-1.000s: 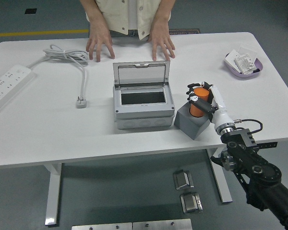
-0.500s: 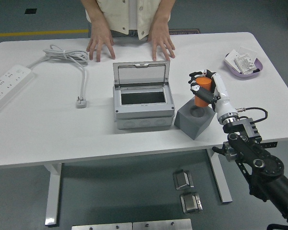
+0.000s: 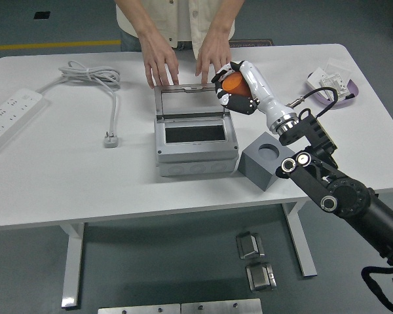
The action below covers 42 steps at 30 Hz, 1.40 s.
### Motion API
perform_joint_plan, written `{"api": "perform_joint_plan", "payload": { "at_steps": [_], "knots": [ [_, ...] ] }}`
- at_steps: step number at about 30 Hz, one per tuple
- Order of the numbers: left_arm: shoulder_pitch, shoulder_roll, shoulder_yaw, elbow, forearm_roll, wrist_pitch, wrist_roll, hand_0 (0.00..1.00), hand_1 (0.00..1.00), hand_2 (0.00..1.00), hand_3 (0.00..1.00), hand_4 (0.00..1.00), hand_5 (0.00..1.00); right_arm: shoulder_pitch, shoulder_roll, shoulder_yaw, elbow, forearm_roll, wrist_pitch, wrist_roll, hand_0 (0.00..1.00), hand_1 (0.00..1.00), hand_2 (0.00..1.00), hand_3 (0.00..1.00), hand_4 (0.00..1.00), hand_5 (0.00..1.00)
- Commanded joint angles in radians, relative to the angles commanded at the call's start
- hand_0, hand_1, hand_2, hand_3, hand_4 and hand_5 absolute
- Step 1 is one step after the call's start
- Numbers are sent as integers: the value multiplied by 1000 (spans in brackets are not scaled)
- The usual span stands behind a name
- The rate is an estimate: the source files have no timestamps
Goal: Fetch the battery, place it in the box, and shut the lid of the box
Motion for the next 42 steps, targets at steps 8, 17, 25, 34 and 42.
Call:
{"api": "perform_joint_plan", "payload": {
  "at_steps": [8,17,25,34,42],
  "knots": [
    [-4,6,-18,0,12,0,8,624,633,547,634,690,103,68,57,-77,-101,-155,6,-12,198,243,402,353,2,2],
    [-6,9,-25,0,18,0,14,623,634,547,634,690,105,110,111,-144,-203,-181,-25,1,209,243,401,352,2,2],
    [-11,10,-26,0,22,0,13,622,634,547,633,689,104,131,147,-220,-282,-166,-64,24,201,240,396,350,2,2],
    [-17,12,-15,0,24,-2,11,623,633,547,633,689,105,137,147,-255,-385,-131,-72,44,200,240,395,347,2,2],
    [-22,15,-17,0,31,-2,11,623,633,547,632,688,106,141,147,-271,-462,-100,-56,47,201,242,397,350,2,2]
  ]
}}
